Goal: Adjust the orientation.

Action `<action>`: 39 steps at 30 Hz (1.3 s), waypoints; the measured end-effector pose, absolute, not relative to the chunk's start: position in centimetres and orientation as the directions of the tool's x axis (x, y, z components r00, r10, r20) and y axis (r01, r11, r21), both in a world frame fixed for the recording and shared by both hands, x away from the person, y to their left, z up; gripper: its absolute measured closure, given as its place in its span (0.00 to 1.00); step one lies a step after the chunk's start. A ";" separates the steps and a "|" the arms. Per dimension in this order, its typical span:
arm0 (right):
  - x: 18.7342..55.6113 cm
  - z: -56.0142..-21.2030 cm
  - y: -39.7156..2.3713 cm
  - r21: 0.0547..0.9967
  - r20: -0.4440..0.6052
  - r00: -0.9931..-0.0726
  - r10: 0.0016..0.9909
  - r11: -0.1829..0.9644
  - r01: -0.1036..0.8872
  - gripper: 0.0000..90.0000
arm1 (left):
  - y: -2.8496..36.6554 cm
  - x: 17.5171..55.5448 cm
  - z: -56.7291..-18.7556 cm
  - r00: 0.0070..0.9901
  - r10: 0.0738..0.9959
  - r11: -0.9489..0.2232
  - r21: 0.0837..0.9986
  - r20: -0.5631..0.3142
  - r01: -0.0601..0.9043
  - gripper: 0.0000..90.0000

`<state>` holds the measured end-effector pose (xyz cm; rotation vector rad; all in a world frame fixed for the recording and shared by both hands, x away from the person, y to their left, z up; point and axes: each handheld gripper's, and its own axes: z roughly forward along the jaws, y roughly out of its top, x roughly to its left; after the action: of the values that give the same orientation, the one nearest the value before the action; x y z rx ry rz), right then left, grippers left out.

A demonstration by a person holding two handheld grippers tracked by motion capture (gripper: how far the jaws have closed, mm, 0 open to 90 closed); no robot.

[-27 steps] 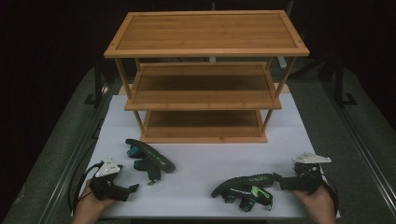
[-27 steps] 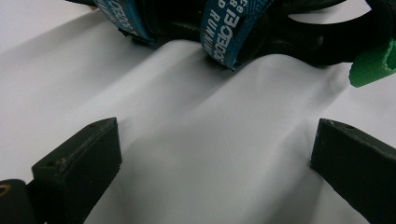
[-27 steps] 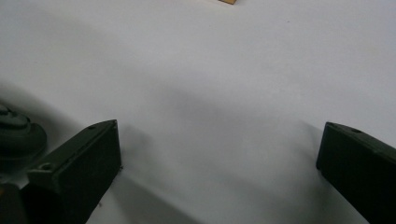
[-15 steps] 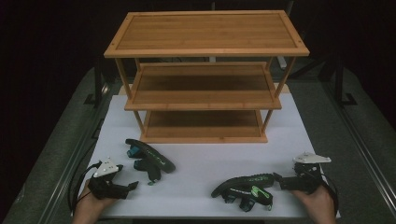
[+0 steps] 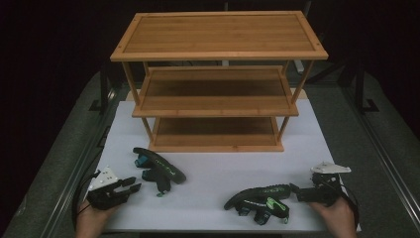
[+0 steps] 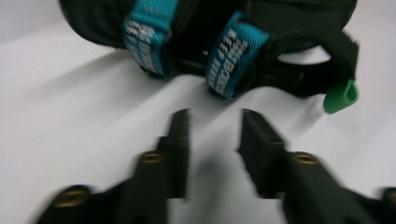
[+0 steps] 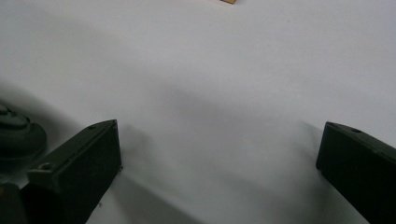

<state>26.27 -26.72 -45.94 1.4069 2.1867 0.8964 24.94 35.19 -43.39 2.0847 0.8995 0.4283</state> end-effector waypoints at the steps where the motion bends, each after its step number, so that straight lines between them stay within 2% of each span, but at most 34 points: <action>1: 26.3 -45.9 -26.7 0.694 0.017 -0.421 0.907 0.292 0.658 0.00 | 35.3 24.9 -43.2 0.687 0.726 -0.417 0.788 -0.011 0.453 0.92; 2: 26.3 -45.9 -26.7 0.694 0.017 -0.421 0.907 0.292 0.658 0.00 | 35.4 24.9 -43.1 0.689 0.725 -0.413 0.789 -0.017 0.455 0.92; 4: 26.2 -45.9 -26.7 0.694 0.017 -0.420 0.907 0.292 0.658 0.00 | 35.3 25.0 -42.8 0.691 0.723 -0.413 0.790 -0.019 0.454 1.00; 9: 26.3 -45.9 -26.7 0.694 0.017 -0.420 0.907 0.292 0.659 0.00 | 34.6 25.2 -42.3 0.712 0.702 -0.432 0.792 -0.006 0.433 1.00; 10: 26.3 -45.9 -26.7 0.694 0.017 -0.420 0.907 0.292 0.658 0.00 | 34.2 25.3 -42.6 0.716 0.698 -0.438 0.788 -0.004 0.432 0.97; 12: 26.3 -45.9 -26.7 0.694 0.017 -0.420 0.907 0.292 0.658 0.00 | 34.0 25.3 -42.8 0.715 0.699 -0.443 0.786 0.002 0.431 0.86; 28: 26.2 -45.9 -26.7 0.695 0.016 -0.420 0.907 0.292 0.657 0.00 | 32.8 26.1 -42.9 0.719 0.693 -0.475 0.784 0.053 0.400 0.66; 30: 26.2 -45.9 -26.7 0.695 0.016 -0.420 0.907 0.292 0.657 0.00 | 32.5 26.4 -43.0 0.724 0.687 -0.486 0.778 0.059 0.398 0.66; 33: 26.2 -45.9 -26.7 0.695 0.017 -0.419 0.908 0.291 0.658 0.00 | 32.2 26.7 -42.6 0.732 0.676 -0.507 0.776 0.087 0.376 0.75; 39: 26.2 -45.9 -26.7 0.695 0.017 -0.419 0.908 0.291 0.658 0.00 | 31.6 27.3 -41.7 0.735 0.672 -0.487 0.803 0.093 0.343 0.76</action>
<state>26.22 -26.70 -45.94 1.4078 2.1836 0.8964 27.34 31.63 -41.74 2.1144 0.7639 0.5107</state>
